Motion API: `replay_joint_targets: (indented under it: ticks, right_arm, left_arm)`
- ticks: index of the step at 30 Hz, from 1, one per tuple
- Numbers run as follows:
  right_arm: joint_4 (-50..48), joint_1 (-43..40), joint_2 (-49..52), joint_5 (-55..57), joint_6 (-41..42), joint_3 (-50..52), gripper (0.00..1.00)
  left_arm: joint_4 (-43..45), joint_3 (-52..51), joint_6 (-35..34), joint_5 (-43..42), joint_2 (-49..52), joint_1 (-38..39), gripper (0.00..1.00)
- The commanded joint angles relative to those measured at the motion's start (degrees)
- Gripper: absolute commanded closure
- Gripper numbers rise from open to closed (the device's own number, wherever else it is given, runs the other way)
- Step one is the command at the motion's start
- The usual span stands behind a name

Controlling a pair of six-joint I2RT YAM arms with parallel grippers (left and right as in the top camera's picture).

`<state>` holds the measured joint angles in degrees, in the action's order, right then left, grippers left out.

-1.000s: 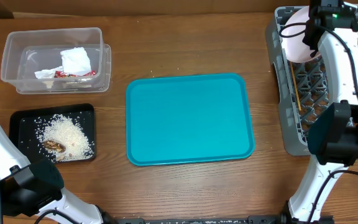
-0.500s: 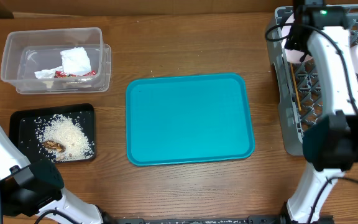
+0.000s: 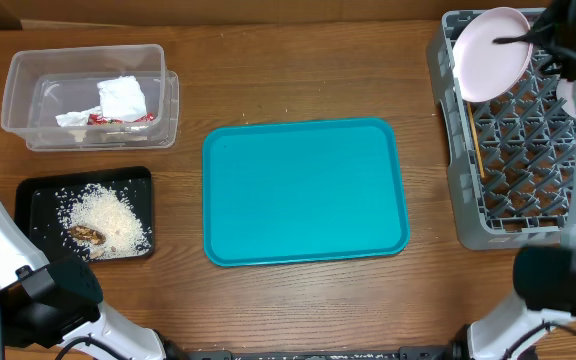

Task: Sort waste into correct bins and load items into the dishwasher
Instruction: 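Stand the plate upright in the rack and open the right gripper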

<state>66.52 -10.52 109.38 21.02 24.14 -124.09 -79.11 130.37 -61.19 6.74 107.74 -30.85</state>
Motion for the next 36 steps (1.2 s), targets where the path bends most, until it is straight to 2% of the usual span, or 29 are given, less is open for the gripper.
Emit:
replay_joint_targets:
  ticks: [1, 7, 13, 18, 23, 30, 36]
  right_arm:
    - [-2.1, -5.9, 3.7, -7.1, 3.3, 0.4, 0.96]
    - [-7.4, -13.9, 11.6, -31.6, 2.4, 0.4, 0.96]
    - [-10.8, -13.8, 18.4, -42.4, 0.7, 0.4, 0.96]
    - [-12.5, -13.2, 19.3, -47.2, 0.5, 0.4, 0.96]
    - [-15.5, -13.6, 19.1, -61.1, -0.5, 0.3, 0.96]
    - [-13.0, -14.6, 17.6, -61.6, -0.4, 0.3, 0.96]
    - [-7.8, -16.3, 9.5, -57.0, -0.4, 0.3, 0.96]
  left_arm:
    - [0.0, -0.1, -0.6, 1.2, 0.3, 0.1, 0.0]
    - [0.0, -0.1, -0.6, 1.2, 0.3, 0.1, 0.0]
    - [0.0, -0.1, -0.6, 1.2, 0.3, 0.1, 0.0]
    - [0.0, -0.1, -0.6, 1.2, 0.3, 0.1, 0.0]
    - [0.0, -0.1, -0.6, 1.2, 0.3, 0.1, 0.0]
    - [0.0, -0.1, -0.6, 1.2, 0.3, 0.1, 0.0]
    - [0.0, -0.1, -0.6, 1.2, 0.3, 0.1, 0.0]
